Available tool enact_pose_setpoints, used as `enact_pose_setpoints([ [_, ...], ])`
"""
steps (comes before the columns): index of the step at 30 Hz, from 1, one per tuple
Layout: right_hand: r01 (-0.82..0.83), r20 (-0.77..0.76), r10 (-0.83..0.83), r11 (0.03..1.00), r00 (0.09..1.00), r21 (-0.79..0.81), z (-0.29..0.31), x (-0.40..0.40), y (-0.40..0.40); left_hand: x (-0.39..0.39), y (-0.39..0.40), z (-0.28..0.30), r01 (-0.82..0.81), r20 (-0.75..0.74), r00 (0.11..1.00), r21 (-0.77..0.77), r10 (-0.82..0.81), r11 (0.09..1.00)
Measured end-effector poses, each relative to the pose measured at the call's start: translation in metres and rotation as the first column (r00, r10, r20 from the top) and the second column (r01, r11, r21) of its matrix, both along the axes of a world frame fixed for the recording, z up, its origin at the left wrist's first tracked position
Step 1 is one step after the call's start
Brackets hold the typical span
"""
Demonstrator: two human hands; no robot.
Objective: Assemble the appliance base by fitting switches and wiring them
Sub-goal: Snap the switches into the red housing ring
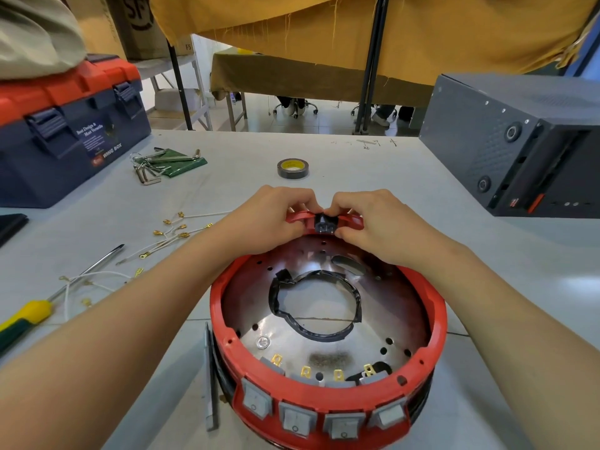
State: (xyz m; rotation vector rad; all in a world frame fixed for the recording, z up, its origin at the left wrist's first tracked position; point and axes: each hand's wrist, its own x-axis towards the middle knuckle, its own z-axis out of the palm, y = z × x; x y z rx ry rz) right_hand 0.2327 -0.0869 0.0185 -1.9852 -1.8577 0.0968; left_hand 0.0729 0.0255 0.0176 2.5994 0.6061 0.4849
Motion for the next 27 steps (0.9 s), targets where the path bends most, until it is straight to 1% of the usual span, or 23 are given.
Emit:
enact_pose_setpoints([
  [5,0.009,-0.014,-0.009,1.000,1.000,-0.001,0.000,0.000,-0.003,-0.002,-0.001,0.002,-0.007,0.000,1.000,-0.033,0.007,0.999],
  [8,0.039,0.013,-0.039,0.999,0.999,0.021,0.000,-0.001,-0.004,-0.003,-0.003,0.006,-0.018,0.004,1.000,-0.026,0.018,0.999],
  [12,0.053,0.060,-0.054,0.998,0.997,0.021,0.004,-0.003,-0.008,-0.012,-0.006,0.012,-0.034,-0.087,0.996,0.022,0.036,0.999],
  [16,0.034,0.048,-0.032,0.998,0.998,-0.053,0.009,-0.002,-0.017,-0.036,-0.014,0.014,-0.145,-0.127,0.983,-0.085,0.134,0.986],
  [18,0.053,0.065,-0.048,0.996,0.997,-0.072,0.008,-0.002,-0.024,-0.051,-0.020,0.015,-0.218,-0.136,0.970,-0.102,0.204,0.971],
  [22,0.119,0.113,-0.115,0.993,0.987,-0.027,0.003,-0.008,-0.030,-0.080,-0.033,0.018,-0.328,-0.234,0.924,-0.085,0.301,0.941],
  [23,0.136,0.125,-0.134,0.991,0.983,-0.009,0.002,-0.010,-0.030,-0.086,-0.036,0.019,-0.348,-0.260,0.915,-0.113,0.310,0.931],
  [25,0.160,0.139,-0.160,0.987,0.977,0.015,0.002,-0.014,-0.031,-0.094,-0.041,0.019,-0.371,-0.291,0.908,-0.219,0.302,0.902],
  [27,0.179,0.154,-0.182,0.983,0.971,0.028,0.001,-0.016,-0.031,-0.097,-0.043,0.019,-0.377,-0.281,0.911,-0.274,0.301,0.885],
])
